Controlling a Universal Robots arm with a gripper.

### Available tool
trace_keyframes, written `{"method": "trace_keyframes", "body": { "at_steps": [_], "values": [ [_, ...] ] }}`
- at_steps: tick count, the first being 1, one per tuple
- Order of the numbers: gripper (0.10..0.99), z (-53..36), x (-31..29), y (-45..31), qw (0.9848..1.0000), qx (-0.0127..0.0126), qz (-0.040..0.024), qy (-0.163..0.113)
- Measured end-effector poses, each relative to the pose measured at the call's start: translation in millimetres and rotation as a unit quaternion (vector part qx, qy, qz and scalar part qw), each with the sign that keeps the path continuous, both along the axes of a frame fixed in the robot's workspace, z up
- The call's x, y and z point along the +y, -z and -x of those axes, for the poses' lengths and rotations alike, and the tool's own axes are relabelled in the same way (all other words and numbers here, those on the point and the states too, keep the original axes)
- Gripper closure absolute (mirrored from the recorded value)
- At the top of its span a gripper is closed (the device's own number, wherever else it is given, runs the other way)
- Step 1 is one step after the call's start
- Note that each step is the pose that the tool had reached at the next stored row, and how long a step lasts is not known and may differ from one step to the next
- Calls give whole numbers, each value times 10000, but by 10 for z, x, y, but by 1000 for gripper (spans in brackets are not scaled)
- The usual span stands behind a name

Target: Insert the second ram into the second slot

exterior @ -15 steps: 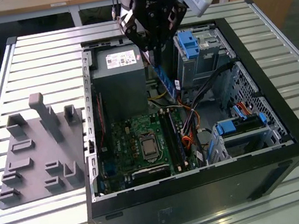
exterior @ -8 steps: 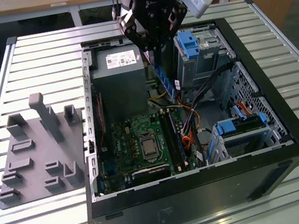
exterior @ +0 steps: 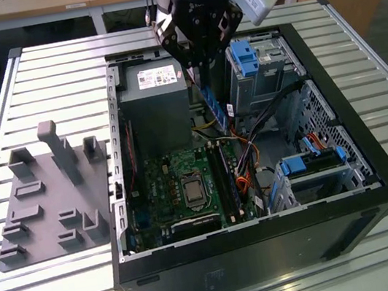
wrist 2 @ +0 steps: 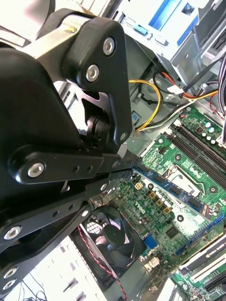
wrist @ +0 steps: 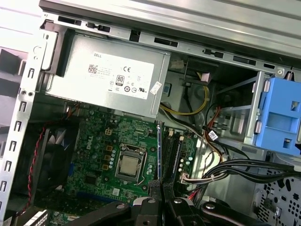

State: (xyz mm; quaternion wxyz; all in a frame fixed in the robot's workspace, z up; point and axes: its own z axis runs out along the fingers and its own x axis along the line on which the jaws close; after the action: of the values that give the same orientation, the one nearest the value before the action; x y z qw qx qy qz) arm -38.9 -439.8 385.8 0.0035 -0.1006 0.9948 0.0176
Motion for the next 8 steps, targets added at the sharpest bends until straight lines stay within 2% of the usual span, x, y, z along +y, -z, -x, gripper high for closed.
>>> {"method": "trace_keyframes", "body": {
  "at_steps": [4, 6, 8],
  "values": [
    [957, 0, 0, 7, 10000, 0, 1, 0],
    [957, 0, 0, 52, 10000, 0, 7, 0],
    [957, 0, 0, 55, 10000, 0, 8, 0]
  ]
}}
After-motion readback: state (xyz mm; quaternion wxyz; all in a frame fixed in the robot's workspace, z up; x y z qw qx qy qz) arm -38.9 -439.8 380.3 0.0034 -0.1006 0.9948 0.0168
